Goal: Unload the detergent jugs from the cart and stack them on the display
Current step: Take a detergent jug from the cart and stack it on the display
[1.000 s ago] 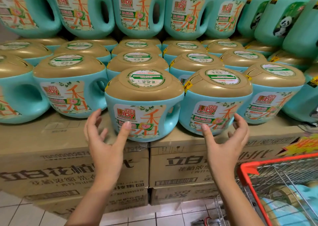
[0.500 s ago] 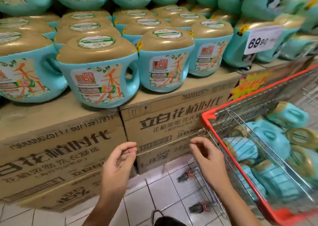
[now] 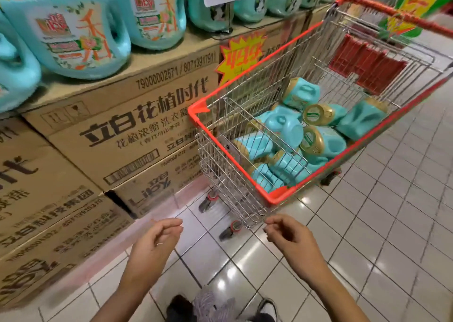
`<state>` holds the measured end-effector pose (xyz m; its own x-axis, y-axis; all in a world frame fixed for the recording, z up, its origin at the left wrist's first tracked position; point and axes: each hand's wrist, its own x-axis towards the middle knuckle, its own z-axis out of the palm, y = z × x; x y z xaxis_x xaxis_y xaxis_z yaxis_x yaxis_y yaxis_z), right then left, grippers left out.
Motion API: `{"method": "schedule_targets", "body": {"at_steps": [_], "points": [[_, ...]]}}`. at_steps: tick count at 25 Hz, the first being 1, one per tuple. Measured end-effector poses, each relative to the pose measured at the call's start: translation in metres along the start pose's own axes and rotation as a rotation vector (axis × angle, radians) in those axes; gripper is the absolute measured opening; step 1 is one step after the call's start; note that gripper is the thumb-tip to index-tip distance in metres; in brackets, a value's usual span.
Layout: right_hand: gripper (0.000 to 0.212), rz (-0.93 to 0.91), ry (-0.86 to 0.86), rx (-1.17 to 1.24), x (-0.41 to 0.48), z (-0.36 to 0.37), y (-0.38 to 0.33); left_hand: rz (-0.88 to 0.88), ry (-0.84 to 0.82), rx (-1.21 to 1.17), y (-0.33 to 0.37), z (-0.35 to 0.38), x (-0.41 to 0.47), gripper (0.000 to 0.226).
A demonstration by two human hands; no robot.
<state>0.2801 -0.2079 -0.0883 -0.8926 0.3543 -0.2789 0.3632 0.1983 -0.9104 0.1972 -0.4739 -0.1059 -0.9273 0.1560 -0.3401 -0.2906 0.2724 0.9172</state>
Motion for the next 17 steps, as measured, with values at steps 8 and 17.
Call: {"method": "schedule_targets", "body": {"at_steps": [8, 17], "points": [[0.017, -0.056, 0.014, -0.018, 0.017, -0.17, 0.019, 0.097, 0.005, -0.152, 0.047, 0.184, 0.001, 0.021], [0.018, -0.175, 0.049, -0.006, 0.146, -0.278, 0.004, 0.202, -0.008, -0.074, 0.111, 0.275, 0.086, 0.029]]}}
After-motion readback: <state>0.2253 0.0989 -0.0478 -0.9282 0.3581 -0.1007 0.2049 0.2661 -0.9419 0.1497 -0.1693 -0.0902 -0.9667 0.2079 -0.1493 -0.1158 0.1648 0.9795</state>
